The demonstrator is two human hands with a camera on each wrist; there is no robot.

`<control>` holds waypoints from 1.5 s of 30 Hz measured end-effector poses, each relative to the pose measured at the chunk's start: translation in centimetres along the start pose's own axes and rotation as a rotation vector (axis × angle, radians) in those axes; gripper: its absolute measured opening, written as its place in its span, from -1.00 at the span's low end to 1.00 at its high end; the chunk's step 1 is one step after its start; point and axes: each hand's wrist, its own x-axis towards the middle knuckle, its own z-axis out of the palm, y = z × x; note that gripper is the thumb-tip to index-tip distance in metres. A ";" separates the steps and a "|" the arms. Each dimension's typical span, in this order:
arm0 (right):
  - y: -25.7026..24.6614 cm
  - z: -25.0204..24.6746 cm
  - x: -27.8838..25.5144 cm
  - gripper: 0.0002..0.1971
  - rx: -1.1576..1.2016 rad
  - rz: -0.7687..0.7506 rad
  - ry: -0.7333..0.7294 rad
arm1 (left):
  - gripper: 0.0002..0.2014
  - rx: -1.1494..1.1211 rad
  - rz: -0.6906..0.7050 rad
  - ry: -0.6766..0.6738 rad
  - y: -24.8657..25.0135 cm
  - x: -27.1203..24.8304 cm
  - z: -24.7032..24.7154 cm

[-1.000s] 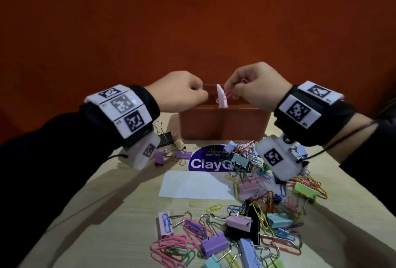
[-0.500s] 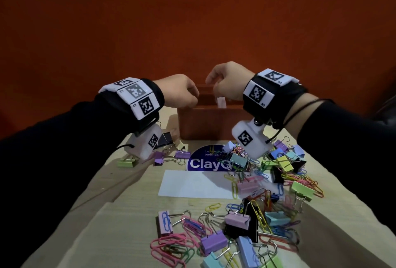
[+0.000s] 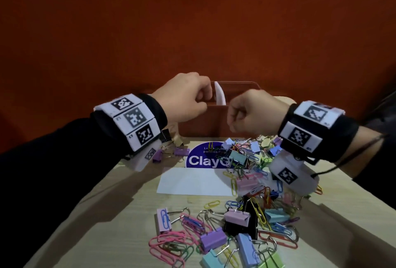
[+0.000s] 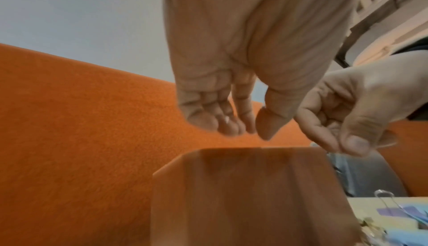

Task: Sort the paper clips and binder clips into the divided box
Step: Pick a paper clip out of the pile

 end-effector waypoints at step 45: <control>-0.3 3.0 1.3 -0.74 -0.490 -0.022 -0.429 | -0.81 0.158 0.167 -0.477 1.9 -0.5 5.8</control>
